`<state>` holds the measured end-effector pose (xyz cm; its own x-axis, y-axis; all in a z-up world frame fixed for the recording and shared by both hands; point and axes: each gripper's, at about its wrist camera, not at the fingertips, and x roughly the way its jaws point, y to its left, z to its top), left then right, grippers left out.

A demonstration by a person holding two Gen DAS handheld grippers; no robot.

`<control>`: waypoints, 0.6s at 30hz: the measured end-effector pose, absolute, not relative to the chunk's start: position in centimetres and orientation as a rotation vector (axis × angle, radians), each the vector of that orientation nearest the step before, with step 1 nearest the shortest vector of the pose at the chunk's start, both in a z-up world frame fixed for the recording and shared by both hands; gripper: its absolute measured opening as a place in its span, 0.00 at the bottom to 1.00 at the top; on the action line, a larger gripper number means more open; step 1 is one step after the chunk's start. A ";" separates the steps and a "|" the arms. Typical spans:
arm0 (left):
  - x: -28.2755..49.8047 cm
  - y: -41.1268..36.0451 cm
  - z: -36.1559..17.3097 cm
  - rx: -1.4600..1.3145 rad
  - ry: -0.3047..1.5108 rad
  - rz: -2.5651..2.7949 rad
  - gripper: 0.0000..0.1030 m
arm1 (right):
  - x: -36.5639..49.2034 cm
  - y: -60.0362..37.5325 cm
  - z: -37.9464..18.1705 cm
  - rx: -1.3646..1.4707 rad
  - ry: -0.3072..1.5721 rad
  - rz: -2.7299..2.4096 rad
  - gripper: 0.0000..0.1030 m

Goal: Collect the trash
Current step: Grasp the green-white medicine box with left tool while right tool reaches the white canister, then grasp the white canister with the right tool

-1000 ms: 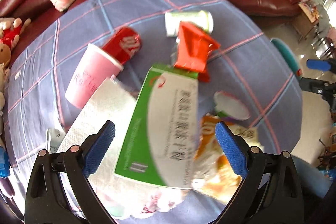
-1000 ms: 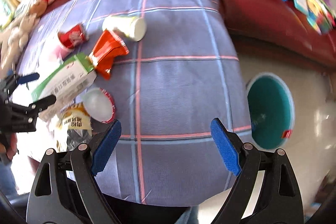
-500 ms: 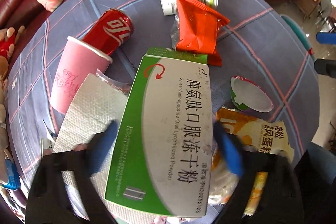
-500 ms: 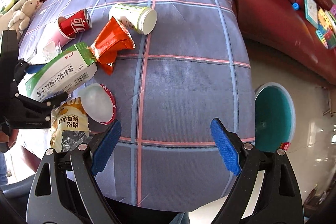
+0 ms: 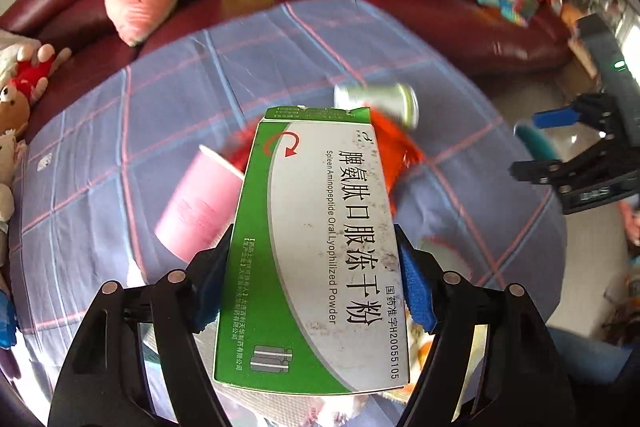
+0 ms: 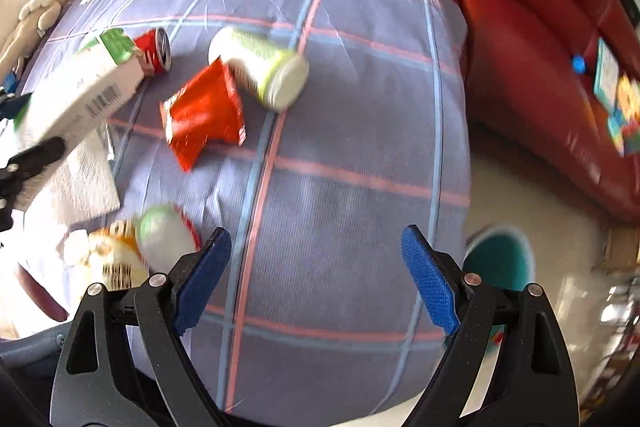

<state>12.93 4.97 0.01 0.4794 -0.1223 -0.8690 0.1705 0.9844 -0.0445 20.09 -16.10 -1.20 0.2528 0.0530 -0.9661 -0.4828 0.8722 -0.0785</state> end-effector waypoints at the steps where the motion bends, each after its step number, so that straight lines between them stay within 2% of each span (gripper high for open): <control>1: 13.2 5.4 0.5 0.038 1.044 -0.174 0.71 | 21.0 -15.4 -0.9 -0.417 1.256 0.391 0.80; 5: 15.3 7.7 1.6 -0.027 1.006 -0.141 0.71 | 24.0 -12.3 -0.6 -0.496 1.209 0.439 0.79; 9: 17.1 9.5 1.2 -0.096 1.009 -0.105 0.71 | 27.6 -9.0 -1.6 -0.603 1.187 0.478 0.51; 17: 18.7 11.2 -0.6 -0.137 1.038 -0.094 0.72 | 29.6 -4.6 -6.4 -0.804 1.288 0.656 0.49; 18: 18.7 11.4 -0.7 -0.144 1.042 -0.096 0.72 | 29.6 -4.1 -7.1 -0.847 1.297 0.667 0.52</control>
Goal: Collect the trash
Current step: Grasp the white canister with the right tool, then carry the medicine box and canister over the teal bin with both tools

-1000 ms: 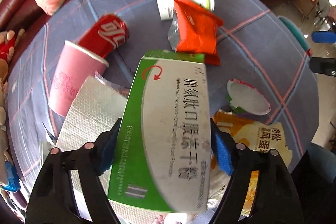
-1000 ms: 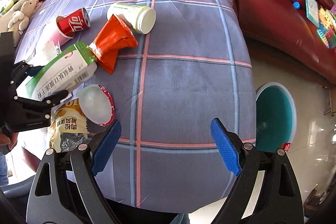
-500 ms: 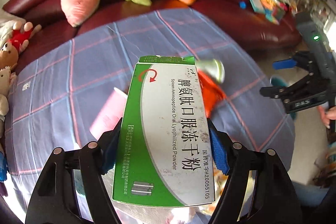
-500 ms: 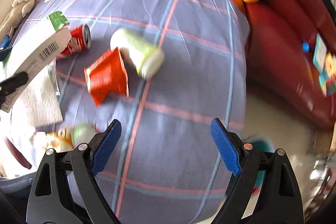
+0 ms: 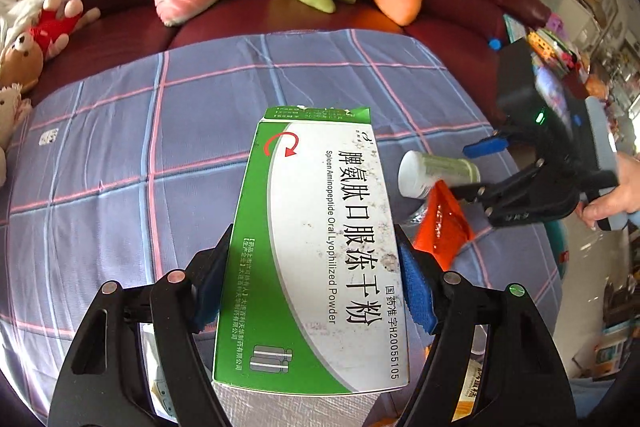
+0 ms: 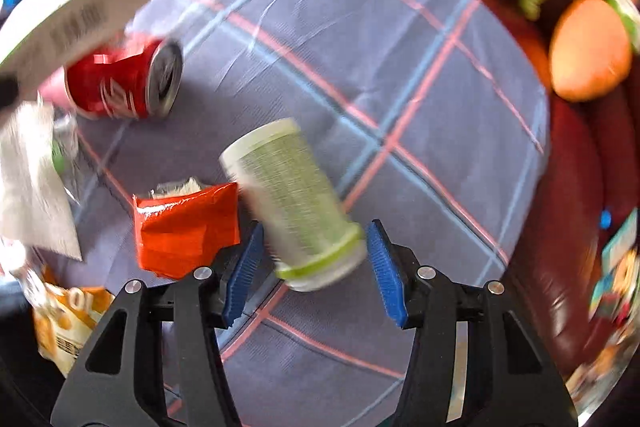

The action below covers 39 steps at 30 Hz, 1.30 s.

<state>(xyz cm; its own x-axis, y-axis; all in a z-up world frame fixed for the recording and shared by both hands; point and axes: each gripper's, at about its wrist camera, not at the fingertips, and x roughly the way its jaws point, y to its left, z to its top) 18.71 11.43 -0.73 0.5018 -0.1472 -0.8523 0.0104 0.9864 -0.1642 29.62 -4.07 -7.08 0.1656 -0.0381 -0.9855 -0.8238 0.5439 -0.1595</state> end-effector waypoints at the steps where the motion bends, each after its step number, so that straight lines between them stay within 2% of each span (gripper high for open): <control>1: 18.9 11.6 -0.8 -0.149 1.044 -0.097 0.72 | 29.6 -3.8 -7.4 -0.880 1.288 0.668 0.54; 10: 19.1 11.9 -1.2 -0.151 1.042 -0.086 0.72 | 31.3 -1.9 -10.3 -0.893 1.351 0.733 0.54; 17: 19.0 11.6 -1.2 -0.145 1.046 -0.079 0.72 | 31.5 -3.9 -9.4 -0.715 1.333 0.649 0.51; 31: 17.6 1.9 1.4 -0.023 1.015 -0.222 0.72 | 25.8 -19.0 -1.8 -0.214 1.307 0.489 0.51; 39: 16.5 -7.6 2.0 0.071 1.025 -0.348 0.72 | 20.5 -30.6 0.4 0.060 1.248 0.377 0.51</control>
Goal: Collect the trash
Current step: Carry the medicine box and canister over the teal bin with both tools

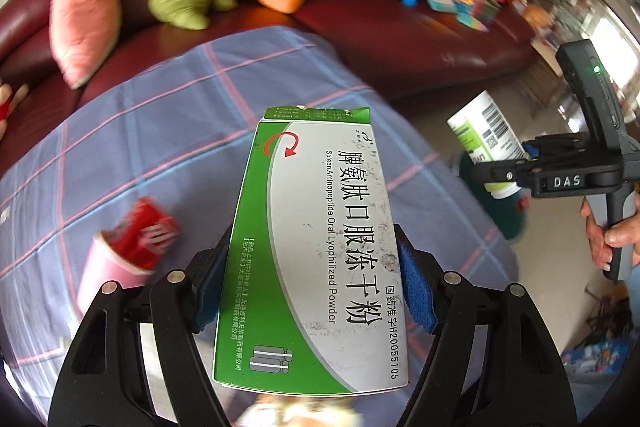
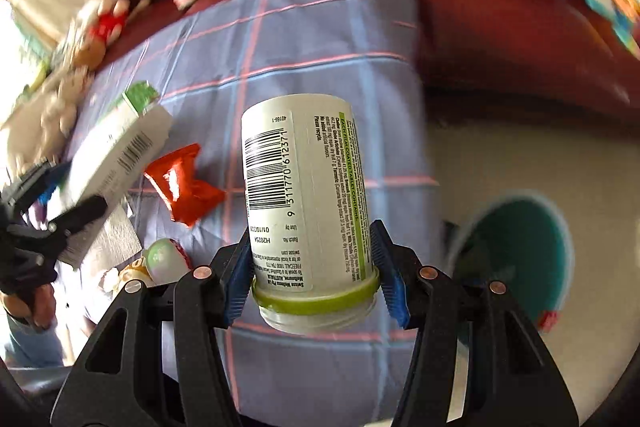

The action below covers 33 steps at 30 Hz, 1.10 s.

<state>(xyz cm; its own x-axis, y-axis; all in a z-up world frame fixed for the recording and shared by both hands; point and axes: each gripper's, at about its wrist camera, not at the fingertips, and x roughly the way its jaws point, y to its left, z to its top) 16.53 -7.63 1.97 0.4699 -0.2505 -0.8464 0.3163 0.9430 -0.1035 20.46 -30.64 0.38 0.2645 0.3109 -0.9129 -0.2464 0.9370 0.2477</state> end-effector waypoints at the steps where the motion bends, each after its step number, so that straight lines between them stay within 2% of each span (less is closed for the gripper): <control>1: 16.4 -9.1 2.0 0.087 1.025 -0.365 0.72 | 19.7 -32.4 0.6 0.091 1.237 0.358 0.51; 11: 16.0 -24.6 0.2 0.240 1.066 -0.551 0.72 | 14.3 -46.8 0.0 0.269 1.186 0.148 0.51; 18: 16.6 -32.2 -2.7 0.292 1.129 -0.614 0.72 | 12.0 -53.1 -2.3 0.360 1.206 0.069 0.51; 30: 21.2 -38.4 -7.6 0.252 1.254 -0.609 0.73 | 12.1 -56.5 -4.9 0.415 1.245 0.013 0.51; 33: 21.7 -38.2 -8.3 0.230 1.278 -0.607 0.78 | 12.5 -56.7 -5.4 0.418 1.256 0.011 0.51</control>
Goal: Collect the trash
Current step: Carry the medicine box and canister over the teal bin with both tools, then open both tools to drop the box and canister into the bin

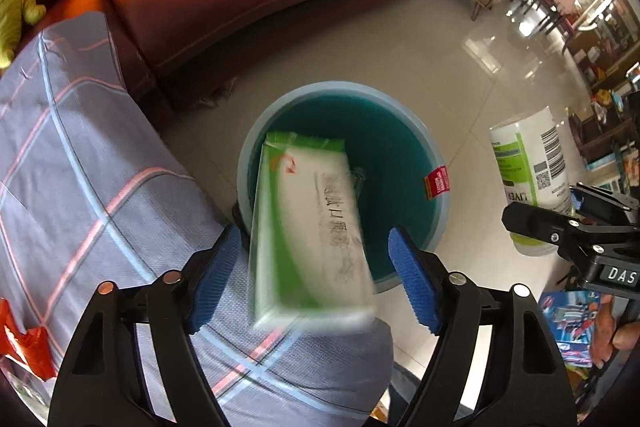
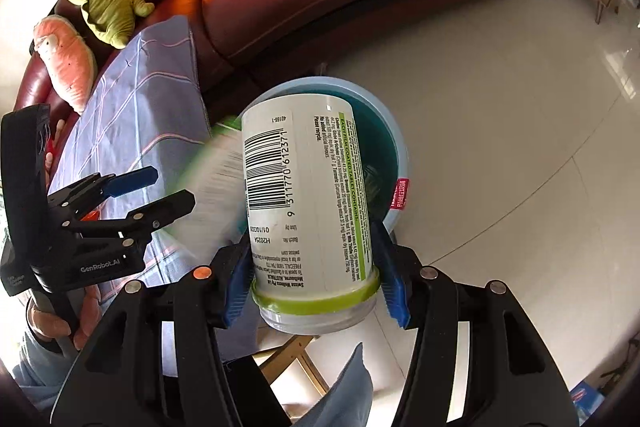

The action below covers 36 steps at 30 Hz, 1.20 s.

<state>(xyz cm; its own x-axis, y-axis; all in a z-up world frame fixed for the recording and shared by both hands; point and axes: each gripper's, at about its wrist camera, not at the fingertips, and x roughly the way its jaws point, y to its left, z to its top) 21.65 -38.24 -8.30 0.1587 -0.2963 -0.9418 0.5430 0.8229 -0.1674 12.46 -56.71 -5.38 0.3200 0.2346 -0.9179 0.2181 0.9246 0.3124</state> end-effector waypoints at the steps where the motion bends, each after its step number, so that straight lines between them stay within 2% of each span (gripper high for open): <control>1: 21.7 -38.1 -8.5 0.233 1.279 -0.605 0.79 | 12.5 -56.8 -5.5 0.418 1.258 0.011 0.51; 9: 21.5 -36.1 -8.4 0.196 1.285 -0.593 0.80 | 13.7 -56.2 -6.9 0.407 1.294 0.024 0.51; 18: 20.2 -33.5 -7.2 0.151 1.259 -0.577 0.89 | 15.6 -53.8 -7.8 0.373 1.331 0.070 0.52; 21: 19.8 -32.2 -6.7 0.133 1.250 -0.558 0.91 | 16.2 -53.1 -7.8 0.365 1.329 0.079 0.69; 29: 18.6 -28.4 -6.1 0.086 1.251 -0.512 0.91 | 16.6 -51.0 -7.4 0.325 1.352 0.072 0.76; 36: 16.9 -25.4 -5.6 0.076 1.246 -0.489 0.91 | 14.9 -49.1 -6.7 0.288 1.358 0.060 0.77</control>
